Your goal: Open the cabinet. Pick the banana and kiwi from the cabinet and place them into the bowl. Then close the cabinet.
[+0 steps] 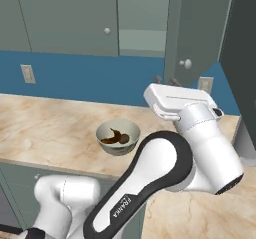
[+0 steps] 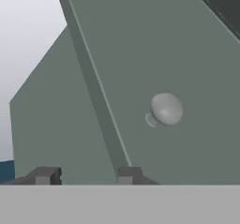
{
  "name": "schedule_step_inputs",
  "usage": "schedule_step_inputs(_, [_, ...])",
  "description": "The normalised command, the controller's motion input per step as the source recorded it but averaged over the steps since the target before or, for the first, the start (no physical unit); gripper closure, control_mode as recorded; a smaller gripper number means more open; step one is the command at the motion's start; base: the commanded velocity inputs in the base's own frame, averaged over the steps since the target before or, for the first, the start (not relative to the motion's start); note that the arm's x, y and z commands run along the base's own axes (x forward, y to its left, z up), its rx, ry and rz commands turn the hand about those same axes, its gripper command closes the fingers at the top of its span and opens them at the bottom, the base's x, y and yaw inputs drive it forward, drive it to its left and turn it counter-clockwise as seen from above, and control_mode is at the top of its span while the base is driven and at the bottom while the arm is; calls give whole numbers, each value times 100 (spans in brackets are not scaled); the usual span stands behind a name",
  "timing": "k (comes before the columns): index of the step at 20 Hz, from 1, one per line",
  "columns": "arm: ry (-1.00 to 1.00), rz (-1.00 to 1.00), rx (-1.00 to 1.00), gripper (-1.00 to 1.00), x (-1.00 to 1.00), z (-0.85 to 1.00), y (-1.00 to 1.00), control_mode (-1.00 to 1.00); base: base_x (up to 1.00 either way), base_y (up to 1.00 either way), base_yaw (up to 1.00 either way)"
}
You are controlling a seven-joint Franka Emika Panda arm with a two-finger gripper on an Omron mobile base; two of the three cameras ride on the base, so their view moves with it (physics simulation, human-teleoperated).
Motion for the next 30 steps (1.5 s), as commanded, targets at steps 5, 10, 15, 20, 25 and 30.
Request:
schedule_step_inputs(5, [3, -7, -2, -100, 100, -4, 28, -100, 0, 0, 0])
schedule_step_inputs(10, [0, -24, -10, -100, 100, -1, 73, -100, 0, 0, 0])
schedule_step_inputs(15, [0, -26, -9, -100, 100, -4, 72, -100, 0, 0, 0])
schedule_step_inputs(20, [5, -21, -3, -100, 100, -9, 27, -100, 0, 0, 0])
schedule_step_inputs(25, [14, -8, 2, -100, 100, -4, -6, -100, 0, 0, 0])
schedule_step_inputs(30, [21, 0, 11, -100, 100, -3, -24, -100, 0, 0, 0])
